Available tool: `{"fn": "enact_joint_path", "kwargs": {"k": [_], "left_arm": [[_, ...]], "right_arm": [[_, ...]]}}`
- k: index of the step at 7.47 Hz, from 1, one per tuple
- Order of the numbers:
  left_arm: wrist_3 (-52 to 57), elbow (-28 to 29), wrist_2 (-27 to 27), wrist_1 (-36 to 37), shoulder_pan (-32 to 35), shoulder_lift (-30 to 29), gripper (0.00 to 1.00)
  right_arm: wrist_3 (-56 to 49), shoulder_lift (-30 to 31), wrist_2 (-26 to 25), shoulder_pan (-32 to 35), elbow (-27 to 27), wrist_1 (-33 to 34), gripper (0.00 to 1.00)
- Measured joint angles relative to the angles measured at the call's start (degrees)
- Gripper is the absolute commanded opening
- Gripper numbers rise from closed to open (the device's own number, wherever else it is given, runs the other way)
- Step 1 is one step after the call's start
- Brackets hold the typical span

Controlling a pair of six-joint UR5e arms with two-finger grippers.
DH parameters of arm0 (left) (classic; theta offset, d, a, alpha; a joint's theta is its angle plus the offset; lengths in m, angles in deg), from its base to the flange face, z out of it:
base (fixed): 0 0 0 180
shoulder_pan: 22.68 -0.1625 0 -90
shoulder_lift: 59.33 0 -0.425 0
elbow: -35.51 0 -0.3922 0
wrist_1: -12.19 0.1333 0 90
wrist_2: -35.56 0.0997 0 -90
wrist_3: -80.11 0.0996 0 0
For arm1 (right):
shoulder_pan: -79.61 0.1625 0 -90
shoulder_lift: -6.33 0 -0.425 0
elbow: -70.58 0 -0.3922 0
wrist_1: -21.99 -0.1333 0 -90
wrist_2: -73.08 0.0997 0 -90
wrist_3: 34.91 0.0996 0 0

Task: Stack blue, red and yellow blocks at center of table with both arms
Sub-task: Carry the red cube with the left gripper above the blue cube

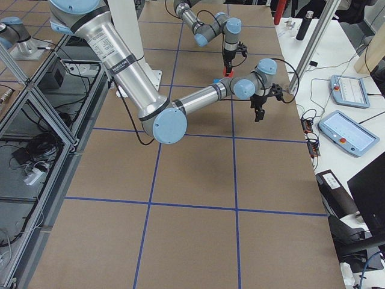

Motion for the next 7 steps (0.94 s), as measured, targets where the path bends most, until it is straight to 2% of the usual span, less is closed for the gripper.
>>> {"fn": "enact_joint_path", "kwargs": {"k": [7], "left_arm": [[-5.38,-0.22,0.0,-0.7,-2.8,-0.24,0.0]], "right_arm": [[-0.01,-0.02,0.09,0.26,-0.07,0.0,1.0]]}}
